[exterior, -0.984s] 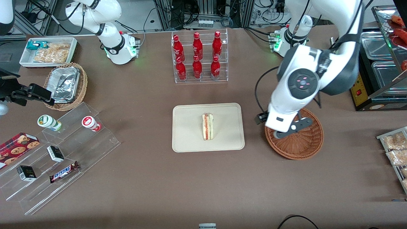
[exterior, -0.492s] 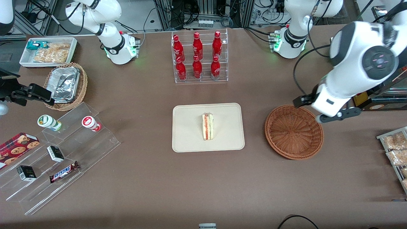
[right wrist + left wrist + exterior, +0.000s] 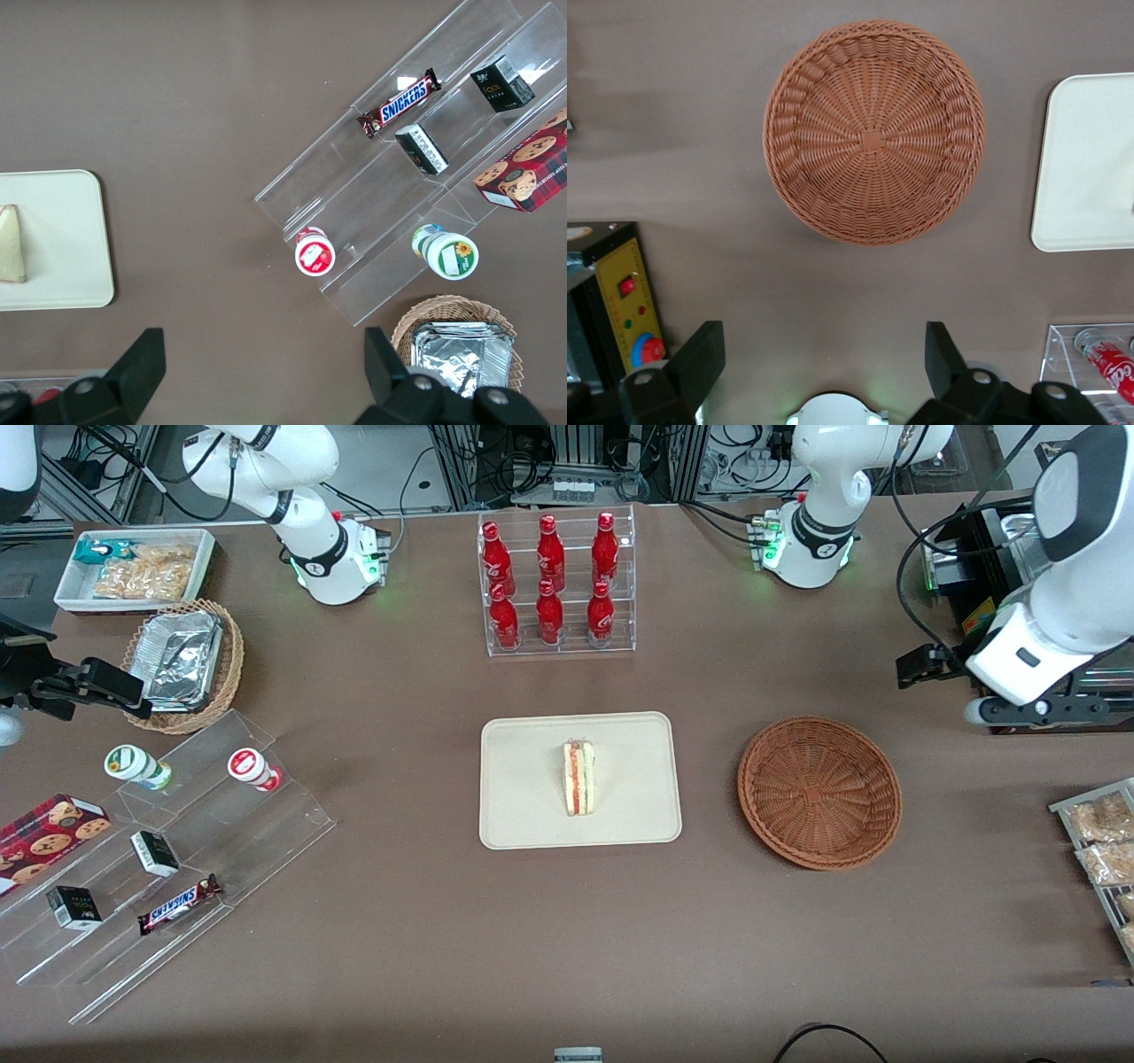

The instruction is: Place sandwich from basket to tray

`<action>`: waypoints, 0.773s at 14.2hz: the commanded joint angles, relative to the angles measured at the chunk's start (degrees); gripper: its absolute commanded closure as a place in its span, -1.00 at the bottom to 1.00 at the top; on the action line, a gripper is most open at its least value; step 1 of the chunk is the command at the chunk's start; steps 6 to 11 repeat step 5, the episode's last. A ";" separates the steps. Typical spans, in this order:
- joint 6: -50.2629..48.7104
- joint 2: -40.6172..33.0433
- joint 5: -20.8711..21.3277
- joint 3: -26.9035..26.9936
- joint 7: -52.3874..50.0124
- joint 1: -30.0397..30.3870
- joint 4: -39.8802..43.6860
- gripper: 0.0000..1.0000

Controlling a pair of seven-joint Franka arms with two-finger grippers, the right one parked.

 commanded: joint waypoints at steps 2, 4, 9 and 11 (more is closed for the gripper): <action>0.61 -1.52 0.27 1.68 1.77 0.08 1.99 -1.00; 1.49 -1.35 0.44 1.68 1.77 -0.10 2.27 -1.00; 1.67 -1.35 0.44 1.77 1.77 -0.45 2.27 -1.00; 1.67 -1.35 0.44 1.77 1.77 -0.45 2.27 -1.00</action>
